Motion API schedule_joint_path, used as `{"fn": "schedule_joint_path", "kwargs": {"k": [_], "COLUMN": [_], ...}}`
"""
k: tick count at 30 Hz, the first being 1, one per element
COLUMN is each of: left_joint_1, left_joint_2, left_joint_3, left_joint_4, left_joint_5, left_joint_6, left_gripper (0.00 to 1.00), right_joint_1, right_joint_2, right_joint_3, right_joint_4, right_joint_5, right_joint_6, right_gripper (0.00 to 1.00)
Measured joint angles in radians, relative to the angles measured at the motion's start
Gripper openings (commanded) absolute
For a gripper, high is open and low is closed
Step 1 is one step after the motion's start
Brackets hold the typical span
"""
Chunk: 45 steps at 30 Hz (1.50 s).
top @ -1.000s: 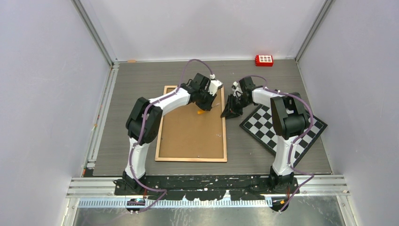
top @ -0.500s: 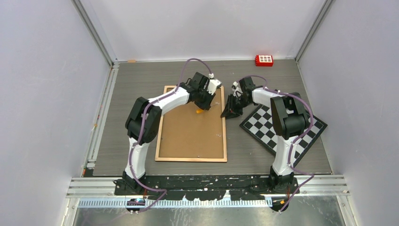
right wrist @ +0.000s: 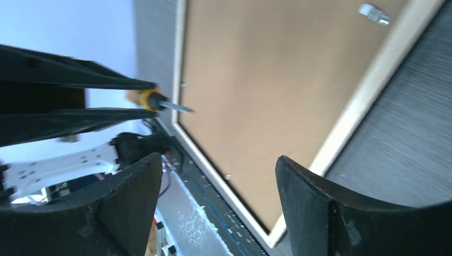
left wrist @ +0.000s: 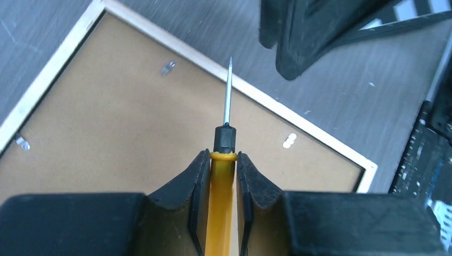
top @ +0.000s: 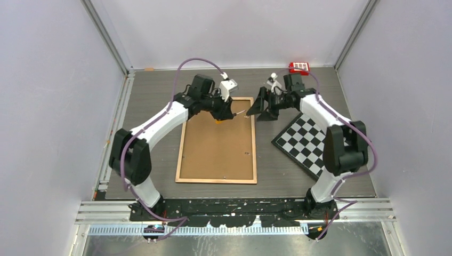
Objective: Take the photo out of the frame
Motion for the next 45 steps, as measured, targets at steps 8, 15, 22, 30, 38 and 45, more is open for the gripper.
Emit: {"fn": "schedule_joint_path", "kwargs": {"k": [8, 15, 22, 30, 38, 45], "left_joint_1": [-0.01, -0.036, -0.055, -0.057, -0.057, -0.043], "left_joint_2": [-0.16, -0.219, -0.249, -0.256, -0.259, -0.261], "left_joint_3": [-0.081, -0.115, -0.127, -0.135, -0.135, -0.099], "left_joint_4": [0.043, 0.059, 0.066, 0.08, 0.086, 0.004], "left_joint_5": [0.12, 0.139, 0.141, 0.152, 0.154, 0.129], "left_joint_6": [0.077, 0.154, 0.182, 0.19, 0.203, 0.107], "left_gripper": [0.0, 0.0, 0.0, 0.0, 0.2, 0.74], "right_joint_1": [0.013, 0.074, 0.113, 0.117, 0.117, 0.112], "right_joint_2": [-0.153, -0.152, -0.152, -0.152, -0.153, -0.168], "right_joint_3": [0.003, 0.003, -0.008, -0.024, -0.026, -0.025], "right_joint_4": [0.117, 0.148, 0.166, 0.17, 0.177, 0.185], "right_joint_5": [-0.162, -0.213, -0.237, -0.245, -0.248, -0.248], "right_joint_6": [0.155, 0.23, 0.257, 0.267, 0.277, 0.286], "right_gripper": [0.73, 0.6, 0.44, 0.21, 0.01, 0.0]}}
